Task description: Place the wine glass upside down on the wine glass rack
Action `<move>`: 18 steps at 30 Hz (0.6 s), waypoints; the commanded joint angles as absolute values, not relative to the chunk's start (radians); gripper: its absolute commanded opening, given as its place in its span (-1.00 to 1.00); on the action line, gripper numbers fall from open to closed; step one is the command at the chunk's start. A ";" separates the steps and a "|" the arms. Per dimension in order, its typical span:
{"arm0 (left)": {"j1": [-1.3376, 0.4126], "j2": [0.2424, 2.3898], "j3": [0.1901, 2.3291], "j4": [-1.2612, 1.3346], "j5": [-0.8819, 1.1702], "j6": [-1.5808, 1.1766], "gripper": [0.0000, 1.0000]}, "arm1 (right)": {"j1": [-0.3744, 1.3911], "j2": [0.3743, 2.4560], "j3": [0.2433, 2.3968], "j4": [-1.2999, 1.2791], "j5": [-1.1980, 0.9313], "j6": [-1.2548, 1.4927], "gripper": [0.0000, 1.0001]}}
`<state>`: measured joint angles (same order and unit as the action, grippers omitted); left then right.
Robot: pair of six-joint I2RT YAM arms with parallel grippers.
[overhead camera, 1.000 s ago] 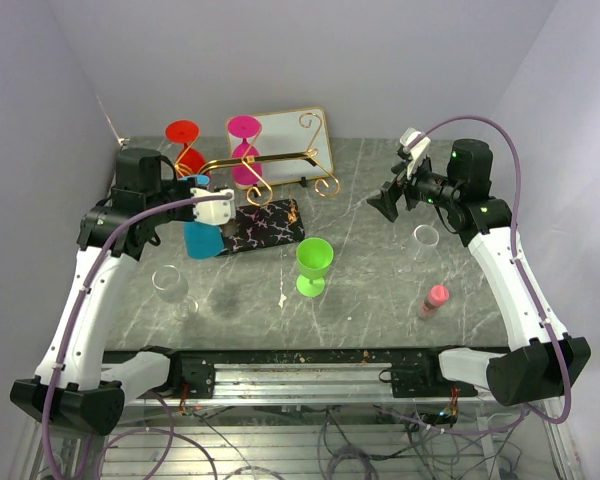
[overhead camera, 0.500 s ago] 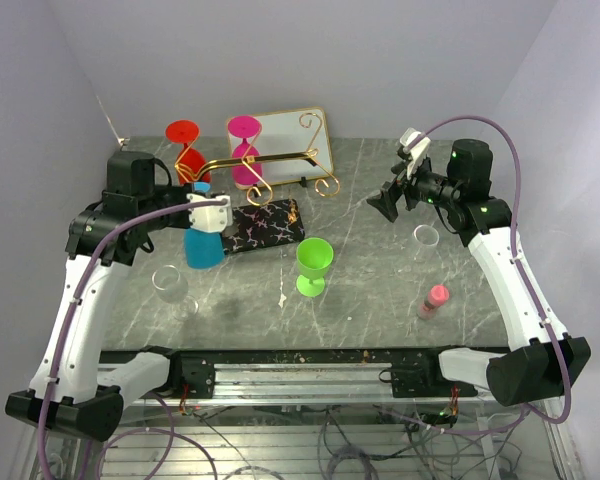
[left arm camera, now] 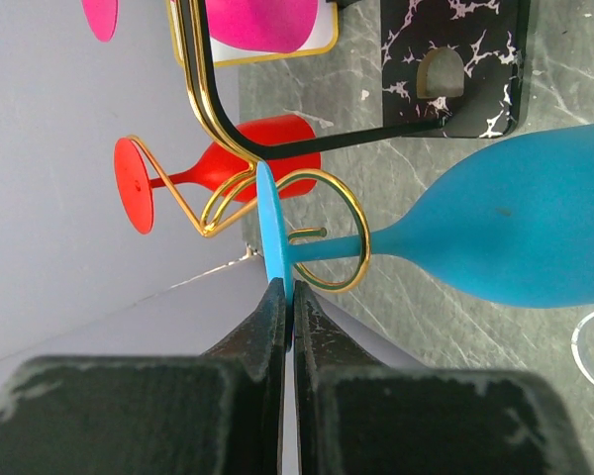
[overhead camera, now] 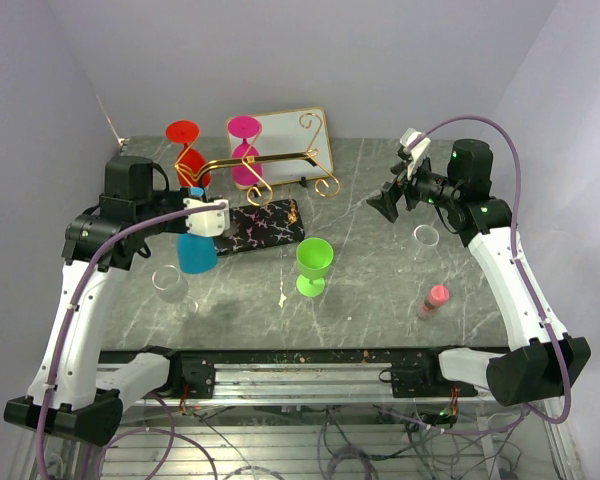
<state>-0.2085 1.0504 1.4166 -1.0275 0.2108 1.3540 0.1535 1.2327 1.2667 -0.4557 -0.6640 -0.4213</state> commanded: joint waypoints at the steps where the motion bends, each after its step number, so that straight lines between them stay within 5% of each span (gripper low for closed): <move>1: -0.216 1.026 1.433 -1.044 0.181 1.334 -0.86 | 0.148 1.225 1.259 -0.450 -0.676 -0.428 1.00; 18: -0.216 1.028 1.385 -0.972 0.114 1.282 -0.86 | 0.148 1.231 1.255 -0.451 -0.683 -0.436 1.00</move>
